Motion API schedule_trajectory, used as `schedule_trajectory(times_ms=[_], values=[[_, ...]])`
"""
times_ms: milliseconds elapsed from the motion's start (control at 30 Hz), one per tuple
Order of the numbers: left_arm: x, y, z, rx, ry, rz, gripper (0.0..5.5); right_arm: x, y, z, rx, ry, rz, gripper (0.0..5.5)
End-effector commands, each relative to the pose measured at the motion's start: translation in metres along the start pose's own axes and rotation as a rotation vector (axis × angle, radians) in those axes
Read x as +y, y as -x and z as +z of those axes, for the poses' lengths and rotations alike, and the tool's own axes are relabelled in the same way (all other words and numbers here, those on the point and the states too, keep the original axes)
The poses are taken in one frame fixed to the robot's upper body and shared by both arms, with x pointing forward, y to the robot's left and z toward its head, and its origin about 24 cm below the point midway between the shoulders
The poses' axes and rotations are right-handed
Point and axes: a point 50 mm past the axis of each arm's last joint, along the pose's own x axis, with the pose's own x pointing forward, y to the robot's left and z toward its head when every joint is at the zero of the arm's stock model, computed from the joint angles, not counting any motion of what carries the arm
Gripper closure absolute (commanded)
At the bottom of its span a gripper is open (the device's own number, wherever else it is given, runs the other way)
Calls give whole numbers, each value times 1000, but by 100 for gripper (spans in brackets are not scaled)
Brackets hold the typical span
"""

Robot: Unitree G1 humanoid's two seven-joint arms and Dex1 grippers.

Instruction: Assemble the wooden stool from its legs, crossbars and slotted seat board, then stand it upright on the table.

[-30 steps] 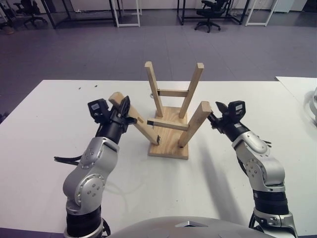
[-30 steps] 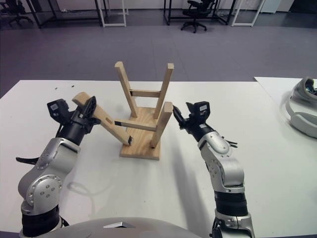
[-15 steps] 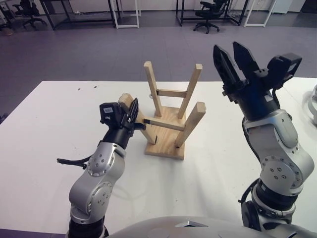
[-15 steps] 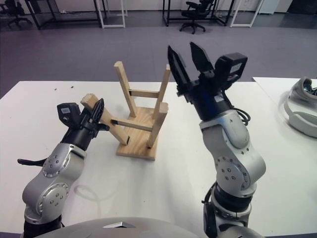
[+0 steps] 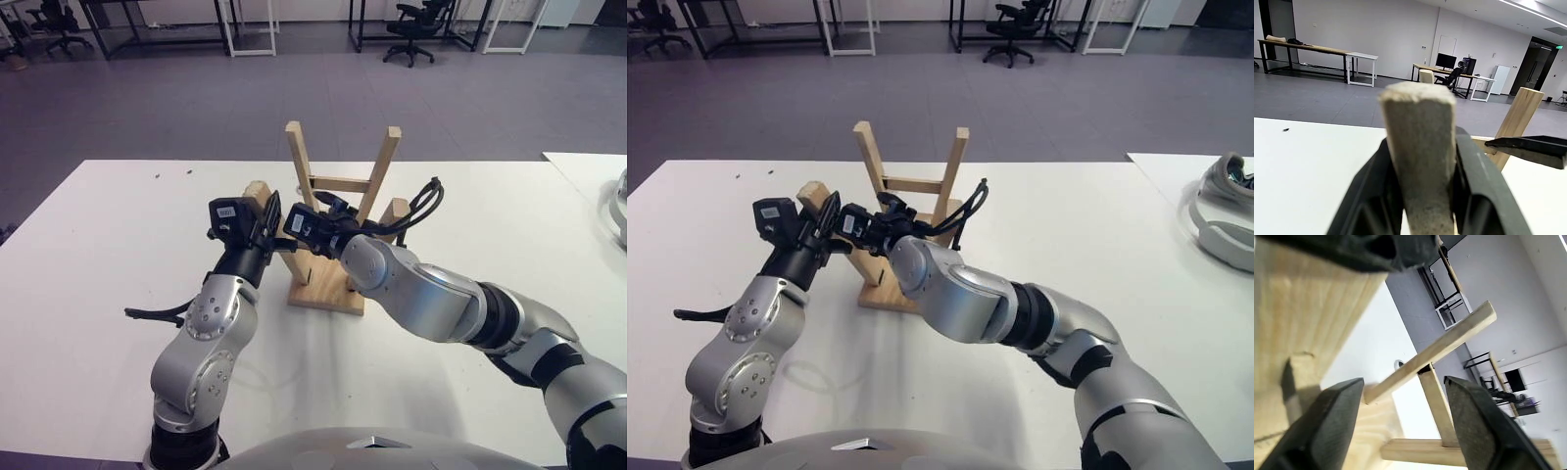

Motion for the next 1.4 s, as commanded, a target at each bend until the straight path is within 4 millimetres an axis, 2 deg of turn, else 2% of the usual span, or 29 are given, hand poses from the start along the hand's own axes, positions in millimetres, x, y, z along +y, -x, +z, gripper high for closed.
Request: schedule_trajectory(times_ms=[33,133,167,233,333,467,500,567,600,733,833,900,933,967,1033,1100,1133,1167,1200,1300,1333,1400], values=[[-3,2,-15,95,-21,-30,448,45,-2,-58,270,-13,244,242],[-16,0,-7,57,20,-156,448,54,-2,-62,239,-44,257,242],[-18,-1,-4,46,56,-190,411,55,-2,-62,217,-53,250,242],[-23,-3,4,10,168,-265,383,53,-3,-62,180,-96,228,242],[-30,-4,15,-28,249,-358,327,48,0,-72,176,-119,212,242],[-28,-2,30,-75,370,-404,254,30,7,-79,116,-129,134,242],[-26,-3,39,-99,401,-435,236,16,11,-77,51,-131,69,242],[-24,-3,57,-140,429,-527,202,-25,24,-69,-123,-119,-91,242],[-22,-5,67,-154,387,-569,202,-48,33,-62,-222,-122,-179,242],[-27,-23,128,-266,185,-767,202,-119,82,-37,-617,-387,-380,242],[-12,-48,143,-286,3,-736,202,-161,107,-39,-812,-570,-459,242],[-9,-63,141,-274,-64,-736,202,-176,111,-51,-830,-669,-466,242],[-9,-66,131,-245,-62,-753,202,-169,106,-61,-787,-732,-399,242],[-8,-67,115,-197,-55,-763,202,-154,98,-73,-735,-808,-314,242],[-5,-64,68,-77,-70,-752,202,-107,75,-106,-517,-934,-185,242],[-4,-63,1,77,-84,-743,202,-66,54,-140,-291,-1039,-142,242],[-4,-61,-25,118,-126,-737,202,-60,49,-145,-257,-1053,-142,242],[-4,-60,-39,133,-152,-733,202,-61,45,-144,-259,-1054,-145,242],[-3,-62,-44,123,-173,-714,202,-69,43,-138,-301,-1047,-158,242],[0,-72,-32,30,-171,-678,202,-89,43,-122,-418,-1036,-190,242],[0,-74,-23,-8,-161,-676,202,-92,45,-117,-449,-1034,-192,242],[0,-77,8,-112,-127,-675,202,-104,53,-106,-558,-1039,-207,242]])
